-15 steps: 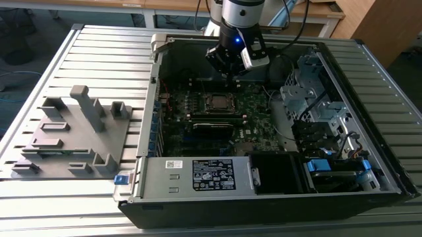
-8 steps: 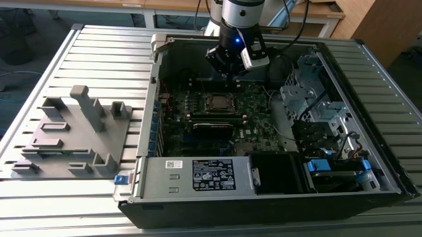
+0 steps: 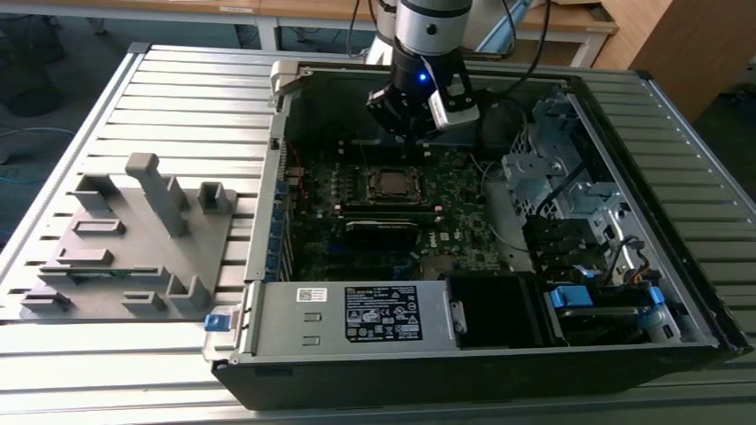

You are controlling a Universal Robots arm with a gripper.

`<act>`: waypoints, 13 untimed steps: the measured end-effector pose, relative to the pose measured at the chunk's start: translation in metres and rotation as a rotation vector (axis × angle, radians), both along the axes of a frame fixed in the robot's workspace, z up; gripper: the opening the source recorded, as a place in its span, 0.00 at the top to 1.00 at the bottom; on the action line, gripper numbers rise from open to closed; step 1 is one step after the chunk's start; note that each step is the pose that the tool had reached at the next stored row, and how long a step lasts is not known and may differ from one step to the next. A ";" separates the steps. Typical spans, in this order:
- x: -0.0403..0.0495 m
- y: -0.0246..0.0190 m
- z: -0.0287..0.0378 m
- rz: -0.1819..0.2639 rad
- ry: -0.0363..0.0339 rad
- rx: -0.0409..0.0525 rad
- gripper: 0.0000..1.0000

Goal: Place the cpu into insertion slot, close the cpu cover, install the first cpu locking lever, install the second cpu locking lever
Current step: 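Close the cpu cover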

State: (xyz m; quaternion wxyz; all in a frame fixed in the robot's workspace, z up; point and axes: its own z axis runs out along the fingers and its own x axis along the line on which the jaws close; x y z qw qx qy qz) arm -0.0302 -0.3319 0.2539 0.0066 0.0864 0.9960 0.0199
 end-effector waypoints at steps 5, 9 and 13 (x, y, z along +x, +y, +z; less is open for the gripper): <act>-0.0014 -0.0002 -0.0077 0.000 0.0000 0.0000 0.90; -0.0041 -0.0011 -0.0126 0.000 -0.0001 0.0000 0.90; -0.0076 -0.0031 -0.0169 0.000 0.0001 -0.0002 0.90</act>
